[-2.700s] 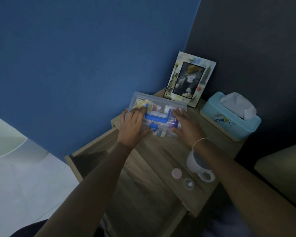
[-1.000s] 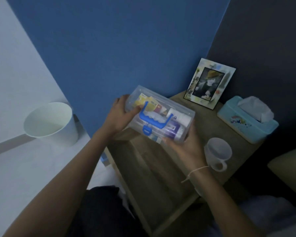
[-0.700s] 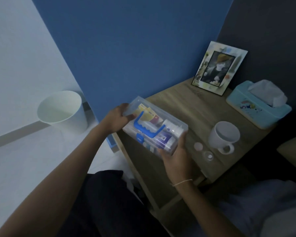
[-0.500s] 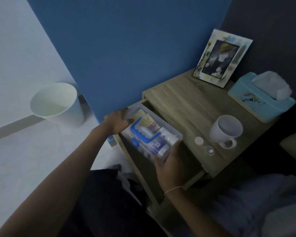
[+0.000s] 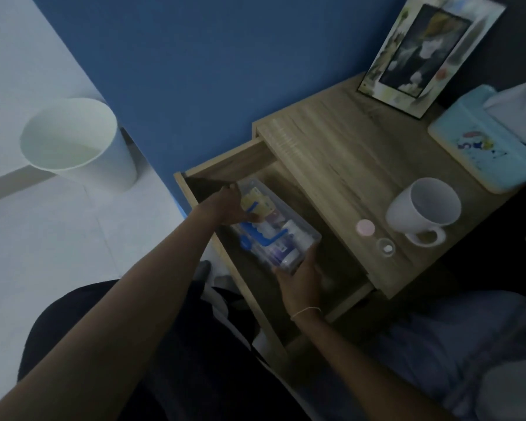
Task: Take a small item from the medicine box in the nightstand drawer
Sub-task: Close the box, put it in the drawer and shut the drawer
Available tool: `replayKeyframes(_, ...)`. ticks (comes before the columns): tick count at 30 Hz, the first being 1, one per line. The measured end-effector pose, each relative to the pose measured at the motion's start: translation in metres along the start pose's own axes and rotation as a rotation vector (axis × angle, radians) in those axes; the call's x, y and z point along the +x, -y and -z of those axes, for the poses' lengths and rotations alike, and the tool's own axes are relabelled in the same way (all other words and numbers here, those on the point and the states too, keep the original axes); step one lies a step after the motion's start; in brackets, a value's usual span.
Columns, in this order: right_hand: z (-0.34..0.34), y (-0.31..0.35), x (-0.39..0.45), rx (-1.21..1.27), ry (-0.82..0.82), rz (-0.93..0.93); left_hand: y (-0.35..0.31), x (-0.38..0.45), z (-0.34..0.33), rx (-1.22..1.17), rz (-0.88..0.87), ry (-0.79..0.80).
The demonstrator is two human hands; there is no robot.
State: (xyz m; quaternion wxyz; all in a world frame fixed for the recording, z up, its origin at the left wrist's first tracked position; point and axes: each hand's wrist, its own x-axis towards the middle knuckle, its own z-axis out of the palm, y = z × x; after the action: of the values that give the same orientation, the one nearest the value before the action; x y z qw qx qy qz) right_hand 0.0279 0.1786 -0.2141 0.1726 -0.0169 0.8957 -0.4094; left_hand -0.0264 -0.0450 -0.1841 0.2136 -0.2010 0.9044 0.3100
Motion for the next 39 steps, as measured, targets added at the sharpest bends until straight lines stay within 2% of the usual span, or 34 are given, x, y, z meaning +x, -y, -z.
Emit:
replayKeyframes(6, -0.007, -0.011, -0.003, -0.254, 0.009, 0.045, 0.01, -0.003, -0.013, 0.024, 0.026, -0.016)
replayKeyframes(9, -0.004, -0.01, -0.004, -0.222, 0.036, 0.071, 0.008, -0.012, -0.022, 0.16, -0.006, -0.081)
replayKeyframes(12, 0.002, -0.004, 0.011, -0.416, -0.024, 0.309, -0.001, -0.021, -0.039, 0.267, -0.128, -0.218)
replayKeyframes(14, 0.006, 0.001, 0.03, -0.58, 0.015, 0.455, -0.007, -0.025, -0.051, 0.292, -0.134, -0.245)
replayKeyframes(17, 0.007, 0.006, 0.049, -0.753, 0.138, 0.462, -0.008, -0.027, -0.063, 0.334, -0.105, -0.203)
replayKeyframes(25, 0.0, 0.006, 0.034, -0.793, 0.185, 0.392, 0.001, -0.033, -0.066, 0.405, -0.136, -0.196)
replayKeyframes(27, 0.007, 0.019, 0.039, -0.762, 0.155, 0.466, 0.0, -0.035, -0.063, 0.407, -0.162, -0.277)
replayKeyframes(29, 0.016, 0.041, 0.056, -0.632, 0.063, 0.616, -0.001, -0.034, -0.054, 0.399, -0.167, -0.467)
replayKeyframes(31, 0.024, 0.066, 0.085, -0.499, -0.039, 0.737, 0.003, -0.032, -0.043, 0.348, -0.1, -0.643)
replayKeyframes(33, 0.032, 0.085, 0.119, -0.463, -0.063, 0.784, 0.013, -0.03, -0.035, 0.254, 0.017, -0.713)
replayKeyframes(36, 0.038, 0.089, 0.162, -0.638, 0.071, 0.747, 0.029, -0.025, -0.037, 0.119, 0.203, -0.727)
replayKeyframes(39, 0.04, 0.072, 0.182, -0.764, 0.117, 0.75, 0.035, -0.017, -0.042, 0.038, 0.23, -0.734)
